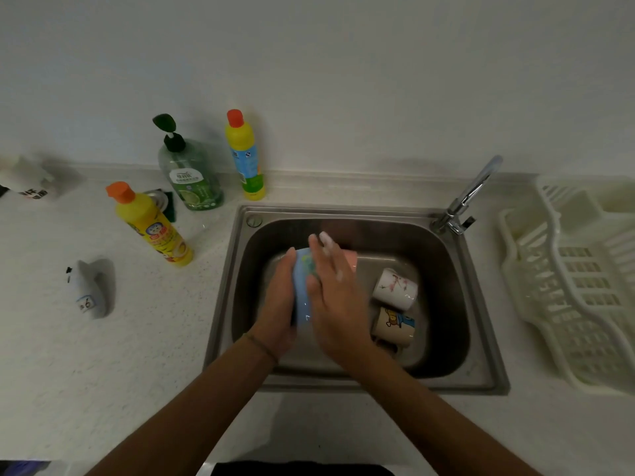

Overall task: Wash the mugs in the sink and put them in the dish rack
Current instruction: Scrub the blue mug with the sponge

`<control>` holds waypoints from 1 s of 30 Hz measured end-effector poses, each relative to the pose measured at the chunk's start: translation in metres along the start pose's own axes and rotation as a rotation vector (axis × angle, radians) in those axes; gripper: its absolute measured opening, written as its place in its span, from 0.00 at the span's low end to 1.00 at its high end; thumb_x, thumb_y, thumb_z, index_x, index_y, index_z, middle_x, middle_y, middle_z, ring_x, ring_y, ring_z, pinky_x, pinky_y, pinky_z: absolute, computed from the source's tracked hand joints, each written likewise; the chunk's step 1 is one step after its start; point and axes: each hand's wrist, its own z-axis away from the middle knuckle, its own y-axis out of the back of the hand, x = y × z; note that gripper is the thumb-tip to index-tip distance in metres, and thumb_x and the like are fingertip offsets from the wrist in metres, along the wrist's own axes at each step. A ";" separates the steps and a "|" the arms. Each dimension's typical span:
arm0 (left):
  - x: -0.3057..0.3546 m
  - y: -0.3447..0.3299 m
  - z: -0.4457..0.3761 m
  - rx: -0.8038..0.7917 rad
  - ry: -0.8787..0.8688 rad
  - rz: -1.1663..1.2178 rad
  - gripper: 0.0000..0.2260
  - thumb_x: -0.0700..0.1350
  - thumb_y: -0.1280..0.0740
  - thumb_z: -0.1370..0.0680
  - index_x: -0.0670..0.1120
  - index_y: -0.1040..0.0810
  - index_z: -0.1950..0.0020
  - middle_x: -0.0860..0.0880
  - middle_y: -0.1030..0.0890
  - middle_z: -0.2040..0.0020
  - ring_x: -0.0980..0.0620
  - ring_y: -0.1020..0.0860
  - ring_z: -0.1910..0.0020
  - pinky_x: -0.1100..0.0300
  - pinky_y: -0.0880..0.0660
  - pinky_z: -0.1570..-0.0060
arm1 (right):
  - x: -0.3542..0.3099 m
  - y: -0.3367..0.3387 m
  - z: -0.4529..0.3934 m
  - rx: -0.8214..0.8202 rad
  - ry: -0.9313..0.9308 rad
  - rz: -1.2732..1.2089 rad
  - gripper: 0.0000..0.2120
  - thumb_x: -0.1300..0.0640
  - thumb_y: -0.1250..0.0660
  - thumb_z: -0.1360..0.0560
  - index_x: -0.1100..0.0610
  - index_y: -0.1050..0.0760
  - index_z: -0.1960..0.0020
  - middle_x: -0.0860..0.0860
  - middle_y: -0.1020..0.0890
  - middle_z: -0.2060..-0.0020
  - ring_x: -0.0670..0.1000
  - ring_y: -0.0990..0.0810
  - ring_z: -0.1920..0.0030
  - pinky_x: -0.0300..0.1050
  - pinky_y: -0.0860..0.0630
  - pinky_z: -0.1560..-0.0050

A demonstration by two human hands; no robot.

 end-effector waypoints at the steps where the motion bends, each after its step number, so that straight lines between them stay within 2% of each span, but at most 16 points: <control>1: 0.002 0.001 -0.001 0.011 -0.013 0.004 0.28 0.62 0.43 0.19 0.44 0.24 0.30 0.36 0.18 0.37 0.41 0.19 0.41 0.49 0.21 0.43 | -0.002 -0.004 0.010 0.000 0.086 0.082 0.26 0.47 0.51 0.15 0.44 0.52 0.18 0.45 0.52 0.18 0.49 0.51 0.19 0.49 0.45 0.21; 4: 0.003 0.004 -0.002 -0.001 -0.018 -0.012 0.31 0.63 0.42 0.22 0.42 0.25 0.29 0.35 0.19 0.37 0.40 0.19 0.42 0.51 0.20 0.46 | 0.002 -0.006 0.020 -0.018 0.136 0.048 0.26 0.48 0.50 0.15 0.41 0.53 0.19 0.44 0.54 0.18 0.50 0.50 0.19 0.49 0.42 0.22; 6: 0.000 0.002 -0.001 -0.005 0.012 -0.035 0.29 0.62 0.42 0.20 0.44 0.26 0.29 0.36 0.19 0.38 0.43 0.17 0.46 0.53 0.18 0.51 | 0.005 0.002 0.002 -0.002 -0.027 -0.131 0.26 0.48 0.49 0.16 0.40 0.51 0.19 0.44 0.49 0.19 0.46 0.45 0.20 0.51 0.37 0.23; 8: -0.002 -0.001 -0.002 0.002 0.030 -0.048 0.26 0.61 0.44 0.17 0.44 0.26 0.29 0.38 0.18 0.40 0.47 0.16 0.52 0.56 0.17 0.57 | 0.004 0.009 -0.013 0.009 -0.147 -0.211 0.26 0.47 0.48 0.16 0.44 0.47 0.19 0.46 0.43 0.20 0.43 0.41 0.23 0.50 0.34 0.25; 10: 0.000 -0.001 -0.003 -0.025 0.029 -0.017 0.26 0.61 0.45 0.17 0.43 0.26 0.29 0.37 0.18 0.40 0.45 0.16 0.50 0.55 0.17 0.54 | -0.002 0.008 -0.011 0.013 -0.093 -0.058 0.27 0.47 0.46 0.15 0.45 0.49 0.18 0.47 0.43 0.20 0.40 0.41 0.26 0.37 0.34 0.29; 11: 0.002 0.000 -0.004 -0.046 0.029 0.014 0.27 0.61 0.45 0.17 0.43 0.26 0.29 0.37 0.17 0.39 0.44 0.16 0.47 0.54 0.17 0.51 | -0.002 0.005 -0.007 0.006 -0.048 0.019 0.30 0.45 0.44 0.16 0.44 0.52 0.18 0.47 0.45 0.20 0.39 0.42 0.27 0.32 0.38 0.33; 13: 0.009 0.003 -0.002 -0.086 0.060 0.091 0.27 0.61 0.42 0.18 0.43 0.24 0.30 0.39 0.17 0.40 0.44 0.17 0.44 0.53 0.18 0.46 | 0.003 0.001 -0.003 -0.026 -0.031 0.051 0.35 0.40 0.40 0.19 0.41 0.55 0.19 0.47 0.46 0.20 0.42 0.42 0.26 0.33 0.41 0.34; 15: 0.011 0.008 -0.003 -0.122 0.107 0.126 0.27 0.62 0.39 0.20 0.44 0.24 0.29 0.38 0.18 0.36 0.43 0.18 0.40 0.49 0.21 0.40 | 0.010 0.002 -0.006 -0.040 -0.089 -0.020 0.39 0.40 0.34 0.22 0.41 0.54 0.19 0.46 0.42 0.22 0.42 0.38 0.29 0.35 0.38 0.37; 17: 0.010 0.010 -0.004 -0.136 0.125 0.117 0.28 0.62 0.38 0.21 0.45 0.25 0.27 0.38 0.19 0.34 0.42 0.19 0.39 0.48 0.21 0.40 | 0.012 0.004 -0.010 -0.050 -0.119 -0.085 0.42 0.41 0.30 0.24 0.41 0.52 0.19 0.45 0.40 0.24 0.39 0.39 0.32 0.29 0.39 0.41; 19: 0.012 0.010 -0.004 -0.126 0.125 0.108 0.28 0.61 0.38 0.21 0.45 0.25 0.28 0.39 0.18 0.37 0.44 0.18 0.42 0.50 0.20 0.43 | 0.014 0.004 -0.010 -0.056 -0.104 -0.116 0.43 0.42 0.29 0.25 0.40 0.52 0.20 0.42 0.40 0.25 0.33 0.41 0.33 0.23 0.41 0.44; 21: 0.013 0.009 -0.004 -0.107 0.120 0.108 0.26 0.60 0.38 0.20 0.45 0.25 0.28 0.39 0.18 0.37 0.43 0.18 0.41 0.49 0.20 0.42 | 0.015 0.007 -0.013 -0.050 -0.107 -0.166 0.43 0.43 0.28 0.25 0.38 0.51 0.20 0.37 0.38 0.29 0.27 0.39 0.36 0.19 0.39 0.46; 23: 0.013 0.009 -0.005 -0.102 0.127 0.109 0.25 0.60 0.39 0.19 0.45 0.25 0.28 0.38 0.18 0.36 0.40 0.19 0.37 0.45 0.23 0.37 | 0.016 0.010 -0.017 -0.042 -0.141 -0.237 0.40 0.44 0.28 0.25 0.33 0.50 0.23 0.34 0.37 0.33 0.28 0.35 0.37 0.25 0.32 0.45; 26: 0.013 0.006 -0.004 -0.096 0.089 0.070 0.26 0.63 0.37 0.22 0.46 0.23 0.33 0.38 0.17 0.38 0.41 0.18 0.41 0.46 0.21 0.40 | 0.011 0.009 -0.010 -0.003 -0.164 -0.295 0.33 0.44 0.34 0.21 0.31 0.49 0.23 0.35 0.35 0.32 0.38 0.29 0.35 0.44 0.22 0.38; 28: 0.011 0.006 -0.006 -0.076 0.022 0.027 0.30 0.65 0.36 0.22 0.44 0.24 0.30 0.36 0.19 0.37 0.39 0.19 0.41 0.47 0.20 0.42 | 0.009 0.006 0.000 0.040 -0.096 -0.236 0.30 0.44 0.40 0.18 0.36 0.50 0.21 0.38 0.38 0.25 0.42 0.33 0.27 0.48 0.27 0.30; 30: 0.009 0.006 -0.009 -0.058 -0.024 0.001 0.33 0.66 0.36 0.22 0.42 0.26 0.28 0.35 0.19 0.36 0.37 0.20 0.39 0.49 0.19 0.43 | 0.006 0.001 0.010 0.026 -0.019 -0.136 0.29 0.45 0.46 0.16 0.40 0.53 0.18 0.42 0.46 0.19 0.43 0.44 0.21 0.44 0.37 0.24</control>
